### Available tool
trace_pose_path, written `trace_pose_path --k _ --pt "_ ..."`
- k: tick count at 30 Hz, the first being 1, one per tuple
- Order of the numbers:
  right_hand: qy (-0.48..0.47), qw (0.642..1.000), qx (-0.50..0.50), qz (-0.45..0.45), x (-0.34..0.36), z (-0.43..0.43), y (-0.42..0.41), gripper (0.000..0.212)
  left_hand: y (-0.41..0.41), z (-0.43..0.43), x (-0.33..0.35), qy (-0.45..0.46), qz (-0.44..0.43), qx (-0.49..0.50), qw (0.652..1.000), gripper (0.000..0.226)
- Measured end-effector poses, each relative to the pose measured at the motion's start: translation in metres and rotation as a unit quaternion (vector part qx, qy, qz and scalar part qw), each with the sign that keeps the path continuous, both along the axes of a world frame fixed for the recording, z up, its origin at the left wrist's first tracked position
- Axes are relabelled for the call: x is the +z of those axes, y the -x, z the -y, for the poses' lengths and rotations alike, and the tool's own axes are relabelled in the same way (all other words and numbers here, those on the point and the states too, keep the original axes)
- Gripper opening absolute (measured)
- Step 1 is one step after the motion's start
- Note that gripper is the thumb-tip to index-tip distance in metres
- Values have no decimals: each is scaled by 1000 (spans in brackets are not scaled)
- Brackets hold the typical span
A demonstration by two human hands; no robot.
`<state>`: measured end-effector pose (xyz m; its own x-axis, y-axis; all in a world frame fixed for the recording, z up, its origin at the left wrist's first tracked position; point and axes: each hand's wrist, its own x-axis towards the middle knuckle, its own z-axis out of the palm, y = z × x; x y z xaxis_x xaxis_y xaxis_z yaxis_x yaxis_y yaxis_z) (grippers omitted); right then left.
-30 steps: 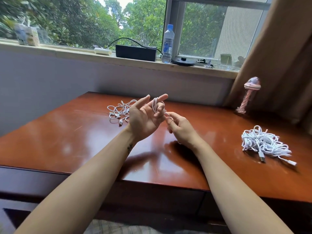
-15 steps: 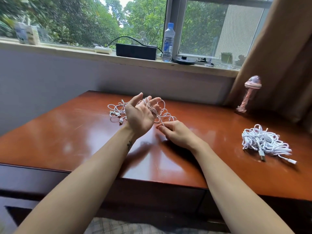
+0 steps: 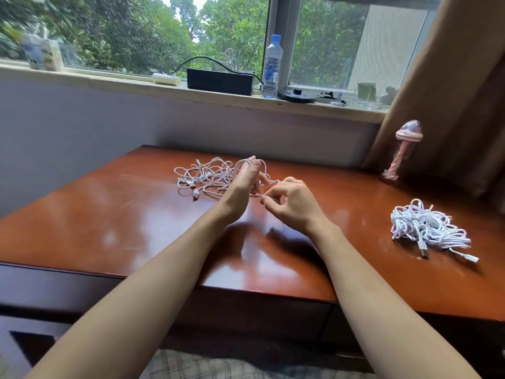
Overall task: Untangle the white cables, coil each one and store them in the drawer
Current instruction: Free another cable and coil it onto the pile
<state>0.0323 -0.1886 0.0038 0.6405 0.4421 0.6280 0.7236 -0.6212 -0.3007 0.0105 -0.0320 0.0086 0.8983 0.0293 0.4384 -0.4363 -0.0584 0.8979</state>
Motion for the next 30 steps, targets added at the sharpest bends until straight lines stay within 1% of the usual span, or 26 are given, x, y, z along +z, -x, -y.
trace_pose_path --k 1,2,4,5,6,7,9,10,13,16,19,22,24,27,28,30 --pt "-6 1000 -6 15 1 1 -1 15 -1 -1 -1 -20 7 8 1000 70" --pt "-11 999 -15 31 3 2 -1 18 -1 -2 -3 -39 14 12 999 68" --pt "-11 999 -13 52 5 3 -1 23 -1 -3 -5 -76 13 -1 997 48" --pt "-9 999 -5 51 5 4 -2 26 -2 -3 -6 -93 11 -5 996 43" --pt "-10 999 -1 40 4 5 -3 28 -3 -5 -7 -110 12 2 994 46" --pt "-17 1000 3 22 3 6 -3 28 -5 -6 -9 -125 12 13 992 55" --pt "-46 999 -2 -20 3 7 -1 28 -7 -8 -11 -138 3 25 990 71" --pt "-60 998 -5 -26 3 7 -1 28 -7 -9 -11 -140 -3 25 990 76" --pt "-73 997 0 -7 4 8 -1 23 -5 -8 -9 -134 -9 13 991 70" --pt "-55 998 14 32 5 8 -1 19 -3 -7 -8 -130 -17 3 991 70" --pt "-41 997 13 63 8 7 2 21 -1 -5 -7 -129 -36 -24 991 78" --pt "-42 994 4 100 8 8 -2 13 0 -5 -5 -110 -66 -53 990 79" --pt "-49 992 3 112 6 8 -6 10 2 -5 -3 -100 -85 -65 989 67" --pt "-59 992 4 113 4 7 -8 15 6 -5 0 -69 -94 -91 989 43" --pt "-65 992 3 104 3 9 -10 18 6 -6 1 -49 -98 -104 989 38" --pt "-74 995 1 72 1 12 -13 23 6 -5 2 1 -114 -127 985 38"
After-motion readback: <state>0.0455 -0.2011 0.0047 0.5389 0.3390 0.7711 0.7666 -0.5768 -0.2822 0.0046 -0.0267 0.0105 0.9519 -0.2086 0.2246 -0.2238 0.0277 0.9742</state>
